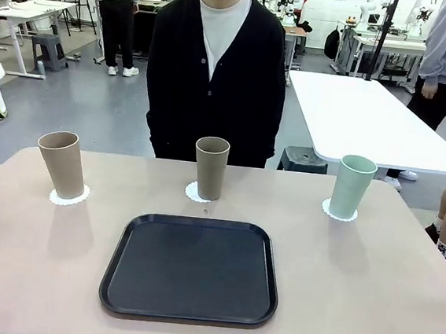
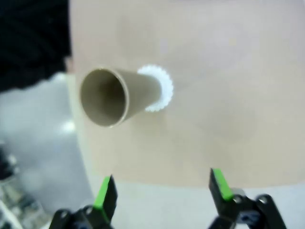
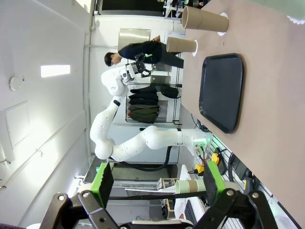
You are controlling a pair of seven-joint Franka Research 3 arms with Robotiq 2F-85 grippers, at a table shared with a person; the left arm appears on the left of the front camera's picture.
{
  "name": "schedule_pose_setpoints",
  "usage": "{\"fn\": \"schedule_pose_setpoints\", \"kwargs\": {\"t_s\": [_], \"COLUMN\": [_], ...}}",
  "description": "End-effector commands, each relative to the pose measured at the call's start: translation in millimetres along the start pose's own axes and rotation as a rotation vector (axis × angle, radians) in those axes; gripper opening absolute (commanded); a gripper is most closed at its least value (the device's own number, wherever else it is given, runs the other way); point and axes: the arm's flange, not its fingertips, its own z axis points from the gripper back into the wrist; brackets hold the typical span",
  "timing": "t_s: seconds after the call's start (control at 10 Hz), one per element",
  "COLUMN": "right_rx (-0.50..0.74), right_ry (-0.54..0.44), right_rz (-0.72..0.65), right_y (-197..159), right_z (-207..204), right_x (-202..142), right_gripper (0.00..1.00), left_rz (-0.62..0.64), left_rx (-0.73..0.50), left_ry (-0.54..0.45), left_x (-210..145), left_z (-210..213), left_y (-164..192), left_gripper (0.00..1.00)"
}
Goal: Place coasters on the table and set cups on them.
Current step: Take one Reusable plastic cup from the Flat Tray and place it on a coaster set by the human.
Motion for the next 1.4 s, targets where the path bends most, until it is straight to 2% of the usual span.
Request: {"fn": "schedule_pose_setpoints", "kwargs": {"t_s": [0.0, 0.2, 0.3, 0.4, 1.3], "right_rx": [0.011, 0.011, 0.011, 0.011, 0.011], "right_ry": [0.002, 0.002, 0.002, 0.002, 0.002], "right_rz": [0.010, 0.010, 0.010, 0.010, 0.010], "right_y": [0.8, 0.8, 0.8, 0.8, 0.8], "right_z": [0.3, 0.3, 0.3, 0.3, 0.3], "right_x": [-1.7, -1.7, -1.7, -1.7, -1.7], "right_gripper": [1.00, 1.00, 1.00, 1.00, 1.00], "left_rz": [0.099, 0.243, 0.292, 0.160, 0.160], "left_rx": [-0.145, -0.190, -0.201, -0.134, -0.134], "left_ry": [0.178, 0.033, -0.025, 0.151, 0.151], "left_x": [40.1, 74.0, 79.1, 61.0, 61.0], "left_z": [30.2, 53.3, 56.2, 45.0, 45.0], "left_y": [3.0, 21.1, 31.9, 3.4, 3.4], "left_gripper": [1.00, 1.00, 1.00, 1.00, 1.00]}}
